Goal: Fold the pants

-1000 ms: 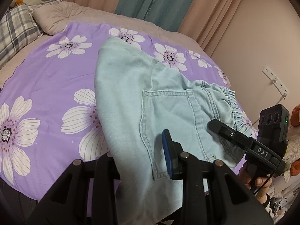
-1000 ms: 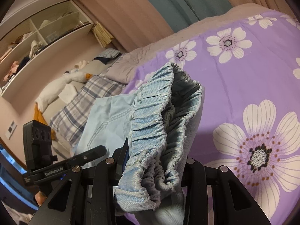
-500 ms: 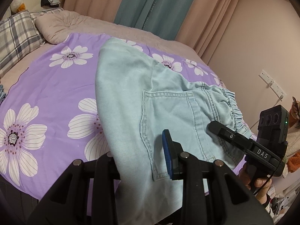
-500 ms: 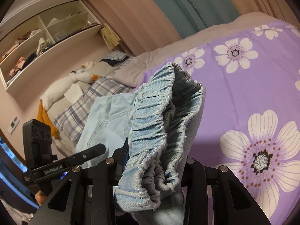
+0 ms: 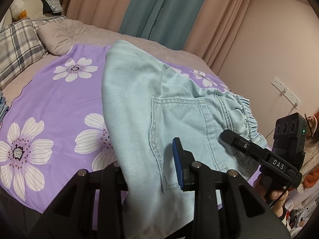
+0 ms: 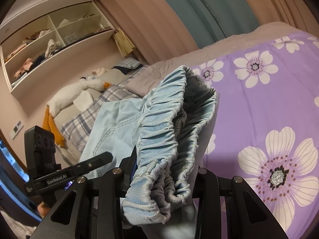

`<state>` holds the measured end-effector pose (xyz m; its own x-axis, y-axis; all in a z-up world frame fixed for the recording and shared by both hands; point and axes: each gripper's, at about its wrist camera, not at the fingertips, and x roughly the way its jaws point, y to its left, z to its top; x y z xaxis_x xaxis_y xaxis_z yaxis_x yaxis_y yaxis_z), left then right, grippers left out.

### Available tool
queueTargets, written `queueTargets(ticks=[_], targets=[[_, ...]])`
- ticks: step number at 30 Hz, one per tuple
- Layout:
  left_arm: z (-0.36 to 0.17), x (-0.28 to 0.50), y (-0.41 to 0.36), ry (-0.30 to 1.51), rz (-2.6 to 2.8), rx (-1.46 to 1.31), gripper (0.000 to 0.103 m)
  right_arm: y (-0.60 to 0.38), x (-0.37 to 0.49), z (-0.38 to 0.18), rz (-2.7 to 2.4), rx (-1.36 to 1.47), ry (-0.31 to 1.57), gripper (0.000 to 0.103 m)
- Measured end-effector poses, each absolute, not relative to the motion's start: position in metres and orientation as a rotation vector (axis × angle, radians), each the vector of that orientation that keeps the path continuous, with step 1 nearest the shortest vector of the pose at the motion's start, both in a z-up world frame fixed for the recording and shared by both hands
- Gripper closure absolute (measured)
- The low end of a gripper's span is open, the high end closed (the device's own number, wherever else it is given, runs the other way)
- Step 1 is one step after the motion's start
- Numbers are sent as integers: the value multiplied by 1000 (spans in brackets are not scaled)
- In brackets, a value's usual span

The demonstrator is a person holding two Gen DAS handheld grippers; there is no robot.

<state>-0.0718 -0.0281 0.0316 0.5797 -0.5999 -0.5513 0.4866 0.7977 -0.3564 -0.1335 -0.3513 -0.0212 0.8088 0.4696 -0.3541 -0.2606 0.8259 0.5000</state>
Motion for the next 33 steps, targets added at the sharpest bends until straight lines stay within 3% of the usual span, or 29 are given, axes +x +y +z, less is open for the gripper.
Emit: queueTargets(ticks=[33], targets=[[45,5,-47,681,-626,-145,75,-357,-77,-3,408,407,441,66]])
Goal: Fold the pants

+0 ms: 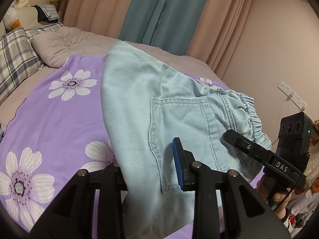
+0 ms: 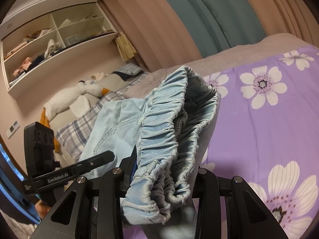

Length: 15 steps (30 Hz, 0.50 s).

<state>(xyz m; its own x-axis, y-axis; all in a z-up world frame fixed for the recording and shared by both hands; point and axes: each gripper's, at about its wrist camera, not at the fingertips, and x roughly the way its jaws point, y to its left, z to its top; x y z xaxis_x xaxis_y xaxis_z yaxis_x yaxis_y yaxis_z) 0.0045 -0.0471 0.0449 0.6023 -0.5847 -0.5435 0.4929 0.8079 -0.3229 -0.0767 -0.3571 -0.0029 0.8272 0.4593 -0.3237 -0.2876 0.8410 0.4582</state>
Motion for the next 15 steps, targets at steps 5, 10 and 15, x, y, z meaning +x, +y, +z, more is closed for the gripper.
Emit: queueTargets(ticks=[5,10,15], targets=[[38,23,-56,699,-627,-142,75,-360,-63,-5,397,412,444,66],[31,37,-63,718,-623,-145,75,-361,-47,-10,378,421,457,66],[24,48,-69,736,-616,-139,75,-362,-35,-16,368,429,473,66]])
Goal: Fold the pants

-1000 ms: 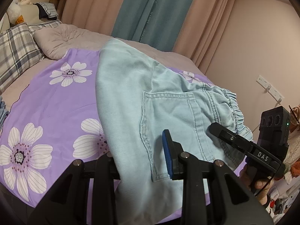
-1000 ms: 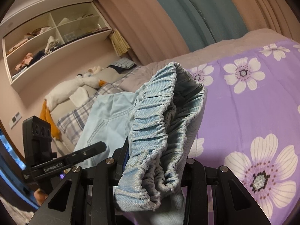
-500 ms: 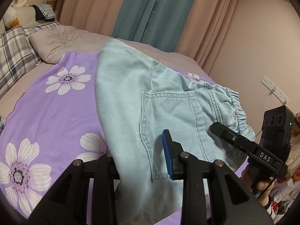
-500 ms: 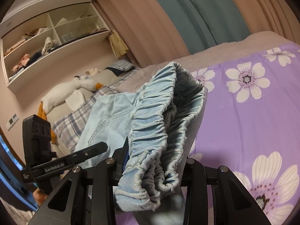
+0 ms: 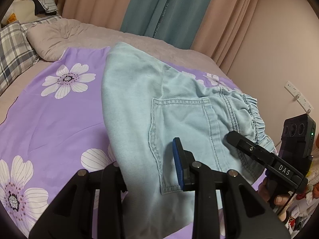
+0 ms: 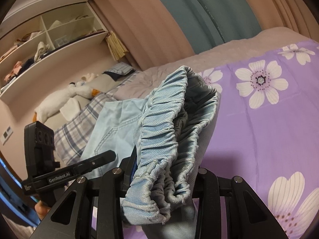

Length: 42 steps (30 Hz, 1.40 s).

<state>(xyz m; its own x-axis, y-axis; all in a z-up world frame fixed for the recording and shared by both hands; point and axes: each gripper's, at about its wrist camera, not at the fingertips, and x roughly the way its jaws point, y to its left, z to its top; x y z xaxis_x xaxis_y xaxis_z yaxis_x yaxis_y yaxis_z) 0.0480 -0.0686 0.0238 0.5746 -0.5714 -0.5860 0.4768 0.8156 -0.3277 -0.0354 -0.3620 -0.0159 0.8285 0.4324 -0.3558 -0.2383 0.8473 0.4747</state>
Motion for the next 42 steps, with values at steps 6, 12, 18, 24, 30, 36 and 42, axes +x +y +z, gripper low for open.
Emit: queueTargets(ticks=[6,12,18,24,30,36,42], targets=[[16,62,-75,755,-607,-133,75,-362,-25,-22,358,438,488,66],[5,75,-81,780,-600,-132,75,-361,-15,-29,349,444,505,66],[-4,87,-86,800,-594,-129,75,-362,-5,-35,339,446,520,66],[-13,97,-90,817,-586,-125,75,-363,2,-40,332,450,530,66],[-20,104,-93,833,-580,-124,75,-363,8,-47,322,451,542,66],[-27,113,-96,846,-576,-123,75,-364,13,-52,315,456,553,66],[-34,119,-99,858,-570,-123,75,-363,16,-55,308,457,560,66]])
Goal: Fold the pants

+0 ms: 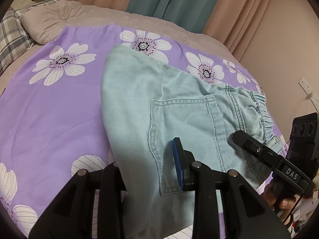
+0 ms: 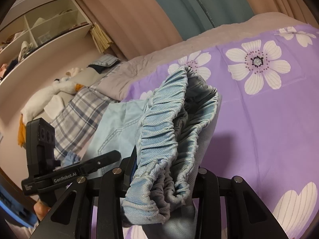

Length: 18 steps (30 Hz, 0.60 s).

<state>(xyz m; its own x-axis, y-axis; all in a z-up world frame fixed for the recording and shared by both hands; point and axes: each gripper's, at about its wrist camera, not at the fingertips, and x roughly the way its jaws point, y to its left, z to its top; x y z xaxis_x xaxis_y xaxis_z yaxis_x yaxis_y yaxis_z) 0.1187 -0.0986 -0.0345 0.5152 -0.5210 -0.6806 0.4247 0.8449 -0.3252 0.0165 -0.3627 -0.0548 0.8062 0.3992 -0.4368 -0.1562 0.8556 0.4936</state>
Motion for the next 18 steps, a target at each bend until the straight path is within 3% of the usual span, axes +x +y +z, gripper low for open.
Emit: queueTargets(ticks=[18], targets=[[-55,137,-106,895,-557,-120,75,-360,29,-70,284,461,587,66]])
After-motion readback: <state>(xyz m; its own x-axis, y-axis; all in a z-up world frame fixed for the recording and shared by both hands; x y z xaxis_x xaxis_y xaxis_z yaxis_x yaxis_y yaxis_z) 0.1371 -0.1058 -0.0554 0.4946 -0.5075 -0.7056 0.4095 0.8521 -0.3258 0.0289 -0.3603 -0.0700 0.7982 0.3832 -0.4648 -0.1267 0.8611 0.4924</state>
